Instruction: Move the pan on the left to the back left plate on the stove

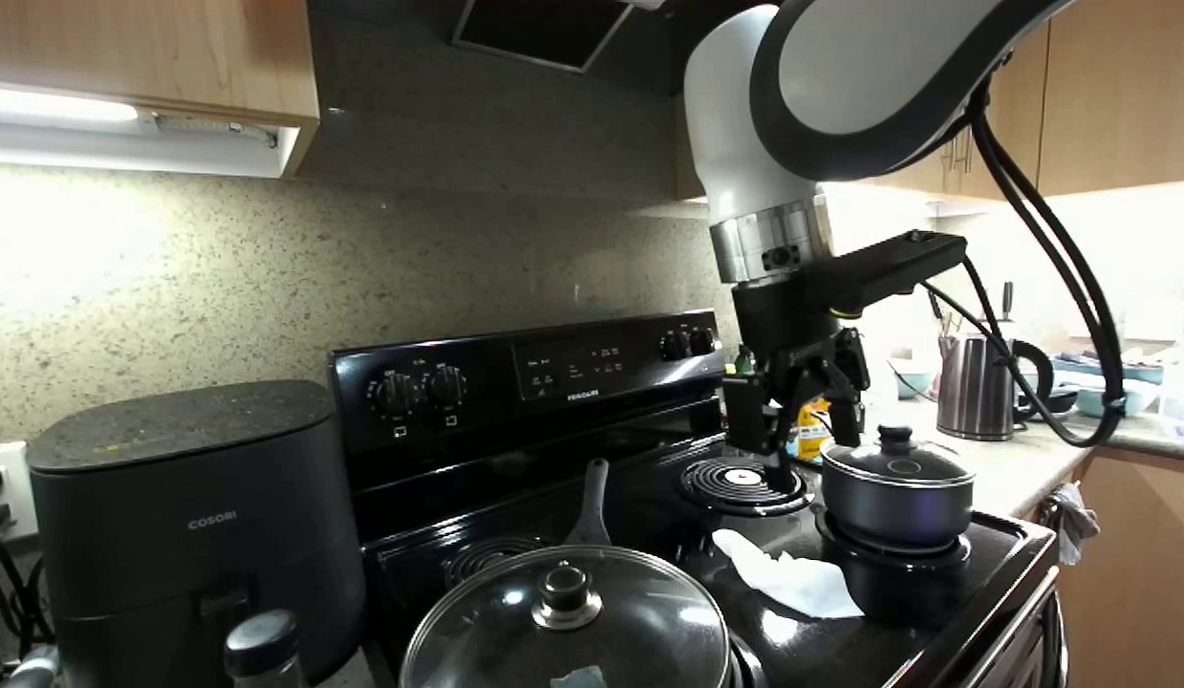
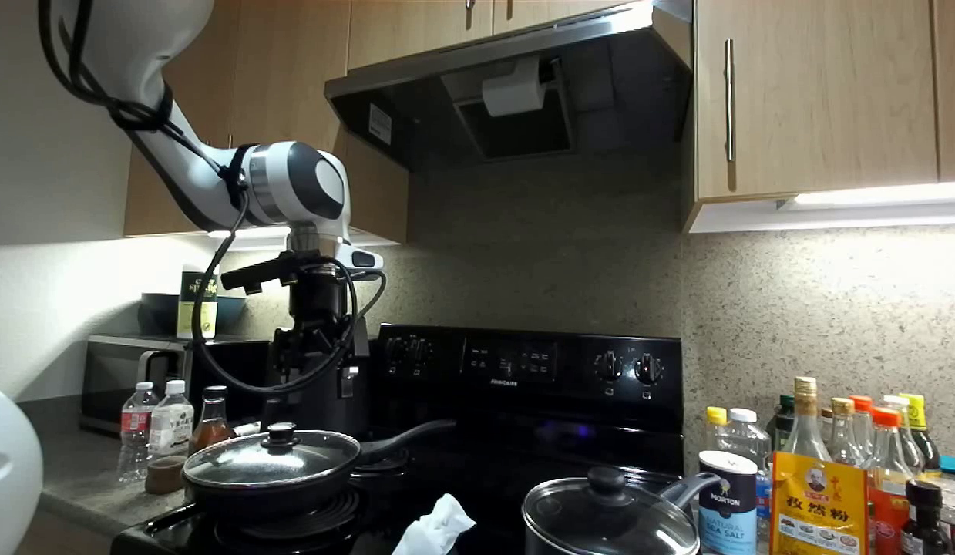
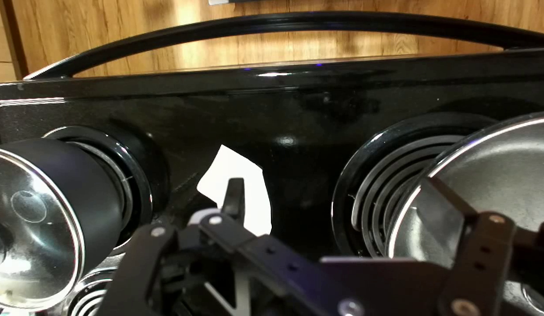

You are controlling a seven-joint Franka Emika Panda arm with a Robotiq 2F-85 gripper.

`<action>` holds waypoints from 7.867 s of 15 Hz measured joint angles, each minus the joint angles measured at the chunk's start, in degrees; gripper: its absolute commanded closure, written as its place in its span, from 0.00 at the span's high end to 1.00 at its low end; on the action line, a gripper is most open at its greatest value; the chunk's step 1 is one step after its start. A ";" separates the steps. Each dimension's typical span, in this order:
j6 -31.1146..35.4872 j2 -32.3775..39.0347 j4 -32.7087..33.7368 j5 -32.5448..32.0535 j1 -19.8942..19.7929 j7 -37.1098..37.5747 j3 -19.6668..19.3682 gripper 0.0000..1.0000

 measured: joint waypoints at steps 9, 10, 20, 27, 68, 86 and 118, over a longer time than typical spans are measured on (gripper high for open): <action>0.11 0.84 1.25 0.11 1.34 2.22 -0.34 1.00; 0.14 1.52 2.11 0.11 1.66 3.69 -0.28 1.00; 2.11 5.64 5.74 0.09 1.86 11.03 -0.42 1.00; 15.60 14.90 9.16 -2.23 2.74 24.27 0.15 1.00; 18.43 47.91 35.13 -15.08 14.67 47.63 -15.89 0.34; 20.77 54.38 44.88 -18.08 19.41 55.33 -19.99 0.06; 22.74 48.00 36.49 -12.61 17.57 52.10 -16.64 0.36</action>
